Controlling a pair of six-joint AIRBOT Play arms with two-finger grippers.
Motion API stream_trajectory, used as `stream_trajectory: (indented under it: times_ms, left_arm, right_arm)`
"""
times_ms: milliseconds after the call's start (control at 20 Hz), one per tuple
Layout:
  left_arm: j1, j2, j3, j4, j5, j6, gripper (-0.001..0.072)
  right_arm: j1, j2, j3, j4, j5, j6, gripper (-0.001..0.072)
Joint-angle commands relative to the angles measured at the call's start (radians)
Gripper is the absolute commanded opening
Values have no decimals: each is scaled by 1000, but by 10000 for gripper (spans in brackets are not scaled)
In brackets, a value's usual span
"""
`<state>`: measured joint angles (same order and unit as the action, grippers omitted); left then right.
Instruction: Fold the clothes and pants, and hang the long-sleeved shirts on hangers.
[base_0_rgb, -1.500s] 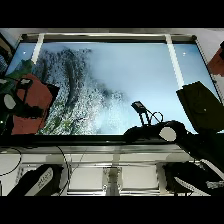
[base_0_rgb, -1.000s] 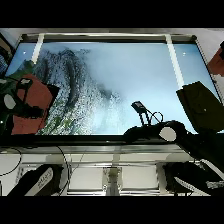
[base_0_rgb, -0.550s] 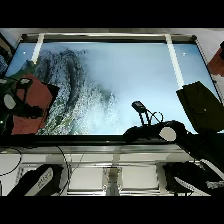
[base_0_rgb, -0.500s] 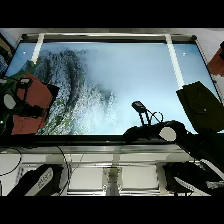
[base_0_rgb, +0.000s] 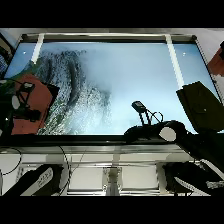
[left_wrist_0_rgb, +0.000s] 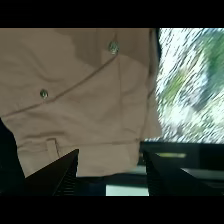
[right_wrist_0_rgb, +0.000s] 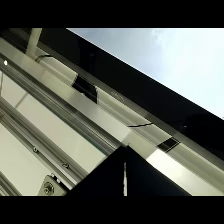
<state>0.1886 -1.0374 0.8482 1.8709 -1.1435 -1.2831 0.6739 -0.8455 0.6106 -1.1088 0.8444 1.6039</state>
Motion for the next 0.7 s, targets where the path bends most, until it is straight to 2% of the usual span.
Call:
stream_trajectory:
  times_ms: [0,250,500,650]
  left_arm:
    - [0,-33,-79,113,-6,-12,458]
    - [-1,-34,-219,119,90,-47,474]
    - [-1,-34,-234,120,158,-64,484]
    - [0,-47,-236,124,221,-108,484]
  right_arm:
    - [1,1,0,-17,0,0,11]
    - [1,1,0,-22,0,0,11]
    - [1,1,0,-21,0,0,11]
    - [1,1,0,-20,1,0,11]
